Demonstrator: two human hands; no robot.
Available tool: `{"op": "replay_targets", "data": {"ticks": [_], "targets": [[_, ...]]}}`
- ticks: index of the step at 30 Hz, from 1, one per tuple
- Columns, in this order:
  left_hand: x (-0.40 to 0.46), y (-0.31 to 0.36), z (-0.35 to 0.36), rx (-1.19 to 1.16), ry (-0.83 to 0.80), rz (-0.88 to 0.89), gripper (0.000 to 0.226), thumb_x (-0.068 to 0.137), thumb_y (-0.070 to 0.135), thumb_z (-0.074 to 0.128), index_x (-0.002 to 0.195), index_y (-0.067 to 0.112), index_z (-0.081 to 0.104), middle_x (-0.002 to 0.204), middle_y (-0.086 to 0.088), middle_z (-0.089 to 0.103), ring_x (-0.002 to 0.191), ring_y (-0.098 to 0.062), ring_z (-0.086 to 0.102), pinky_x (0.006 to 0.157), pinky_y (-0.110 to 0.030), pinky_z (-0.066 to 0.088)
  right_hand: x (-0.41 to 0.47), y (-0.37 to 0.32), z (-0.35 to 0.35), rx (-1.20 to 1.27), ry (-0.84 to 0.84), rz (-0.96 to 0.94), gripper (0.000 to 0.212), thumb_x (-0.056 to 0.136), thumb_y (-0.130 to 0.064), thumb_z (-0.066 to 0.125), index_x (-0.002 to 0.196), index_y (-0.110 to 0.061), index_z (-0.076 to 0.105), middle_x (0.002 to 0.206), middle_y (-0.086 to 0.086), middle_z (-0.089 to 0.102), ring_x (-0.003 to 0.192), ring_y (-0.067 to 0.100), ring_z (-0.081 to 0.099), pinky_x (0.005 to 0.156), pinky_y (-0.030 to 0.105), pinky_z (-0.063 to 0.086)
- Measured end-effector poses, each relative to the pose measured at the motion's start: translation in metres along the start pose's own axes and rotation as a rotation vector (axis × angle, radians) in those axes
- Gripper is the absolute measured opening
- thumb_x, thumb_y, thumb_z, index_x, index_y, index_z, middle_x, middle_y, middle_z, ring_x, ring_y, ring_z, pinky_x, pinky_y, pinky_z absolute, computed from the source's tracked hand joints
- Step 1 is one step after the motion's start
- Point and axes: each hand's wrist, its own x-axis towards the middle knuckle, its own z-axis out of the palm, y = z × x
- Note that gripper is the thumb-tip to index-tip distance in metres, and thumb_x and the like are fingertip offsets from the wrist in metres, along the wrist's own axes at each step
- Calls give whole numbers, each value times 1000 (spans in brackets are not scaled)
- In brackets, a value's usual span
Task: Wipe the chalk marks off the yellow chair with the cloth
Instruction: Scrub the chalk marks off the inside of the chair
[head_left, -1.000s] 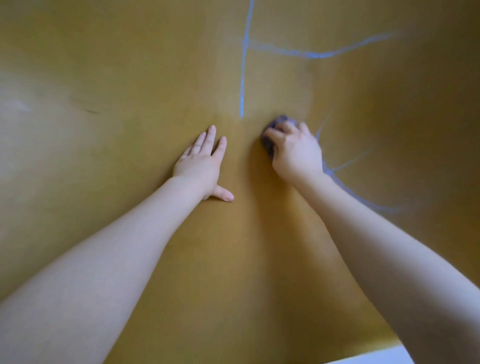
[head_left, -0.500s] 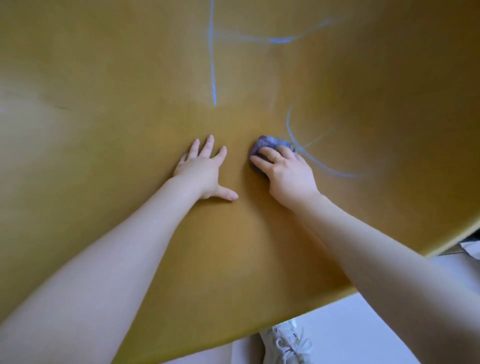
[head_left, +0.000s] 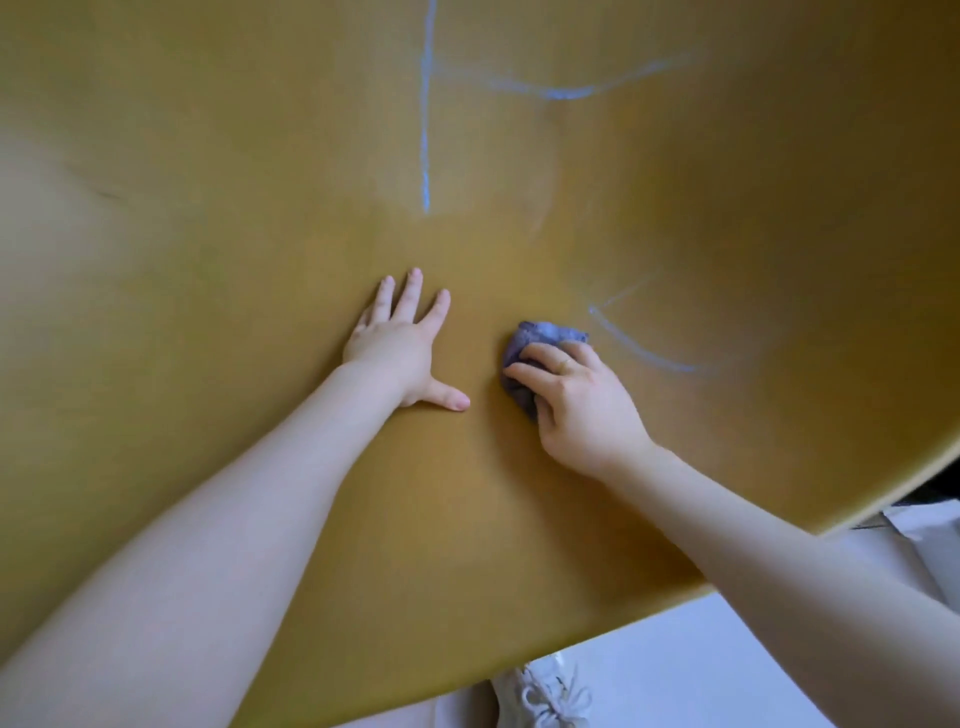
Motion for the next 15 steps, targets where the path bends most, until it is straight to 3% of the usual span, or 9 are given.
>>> {"op": "replay_targets", "data": {"ticks": [4,10,15], "targets": [[-1,2,-1,0,6,-1,121,65,65,68,148,31,-12,152,2,-32,143,-24,-21,117,-40,6,-40,-16,-13,67,-153,-113,44,75,-17,33,103,-19,67,112,1,64,90,32,57,75,39,53],[-1,3,1,24,5,-15,120,66,66,67,148,31,-13,152,2,-31,143,-23,-21,116,-40,7,0,13,-16,-20,-47,-137,43,78,-23,34,101,-18,69,108,3,67,87,33,61,58,40,56],[0,5,0,56,-7,-40,120,66,66,67,147,32,-15,152,2,-32,143,-23,-21,116,-40,7,58,65,-17,-96,39,-25,42,78,-18,36,106,-13,67,111,11,64,97,40,55,80,48,49]]}}
